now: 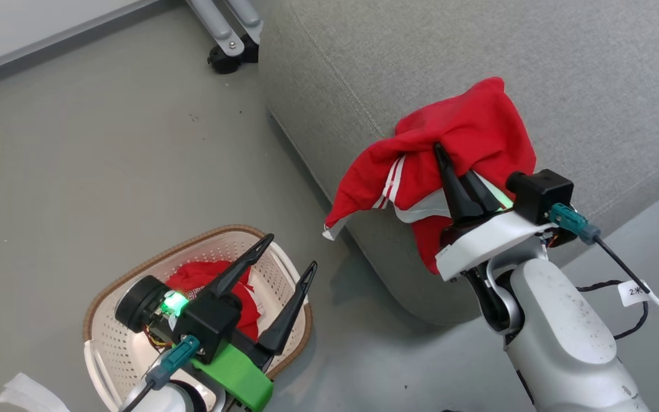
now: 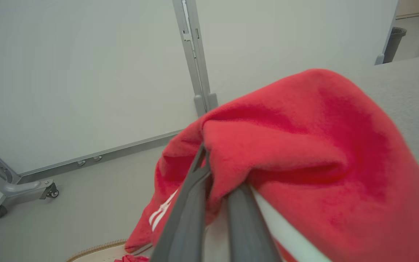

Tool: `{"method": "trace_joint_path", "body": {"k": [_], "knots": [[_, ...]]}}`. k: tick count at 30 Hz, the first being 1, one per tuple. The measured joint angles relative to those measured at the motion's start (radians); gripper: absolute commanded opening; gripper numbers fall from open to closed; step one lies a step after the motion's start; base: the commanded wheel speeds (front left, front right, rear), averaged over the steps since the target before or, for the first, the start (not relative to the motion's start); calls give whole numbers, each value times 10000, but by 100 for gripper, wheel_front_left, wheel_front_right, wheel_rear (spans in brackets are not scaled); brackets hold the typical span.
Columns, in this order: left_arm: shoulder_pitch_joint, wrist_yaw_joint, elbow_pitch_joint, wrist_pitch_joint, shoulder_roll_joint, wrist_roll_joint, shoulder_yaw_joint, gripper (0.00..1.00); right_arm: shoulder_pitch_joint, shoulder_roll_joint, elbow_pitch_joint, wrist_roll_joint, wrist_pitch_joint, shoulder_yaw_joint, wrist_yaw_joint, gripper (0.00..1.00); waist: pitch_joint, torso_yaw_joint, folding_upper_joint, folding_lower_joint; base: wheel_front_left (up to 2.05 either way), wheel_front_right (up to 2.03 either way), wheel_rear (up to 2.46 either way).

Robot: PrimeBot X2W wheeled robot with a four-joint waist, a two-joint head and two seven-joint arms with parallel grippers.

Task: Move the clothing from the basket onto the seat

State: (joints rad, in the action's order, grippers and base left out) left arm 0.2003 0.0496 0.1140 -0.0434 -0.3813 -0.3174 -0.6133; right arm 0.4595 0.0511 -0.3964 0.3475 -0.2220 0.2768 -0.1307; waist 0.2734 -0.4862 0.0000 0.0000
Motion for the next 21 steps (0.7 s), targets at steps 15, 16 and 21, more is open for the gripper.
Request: {"method": "trace_joint_path", "body": {"k": [15,16,21], "knots": [[1250,138,1072,602,-593,401,100,100,1820,-6,-566,-602,-265,-2807,0,0,1751,-192,0,1,0,0,0],[1364,180,1141,625,-654,445,132,100,2108,0,-596,-662,-272,-3060,0,0,1906,-154,0,1,0,0,0],[1910,230,1522,748,-790,648,217,100,3551,272,-754,-1216,-276,-4278,-2,0,2656,96,0,2,0,0,0]]}}
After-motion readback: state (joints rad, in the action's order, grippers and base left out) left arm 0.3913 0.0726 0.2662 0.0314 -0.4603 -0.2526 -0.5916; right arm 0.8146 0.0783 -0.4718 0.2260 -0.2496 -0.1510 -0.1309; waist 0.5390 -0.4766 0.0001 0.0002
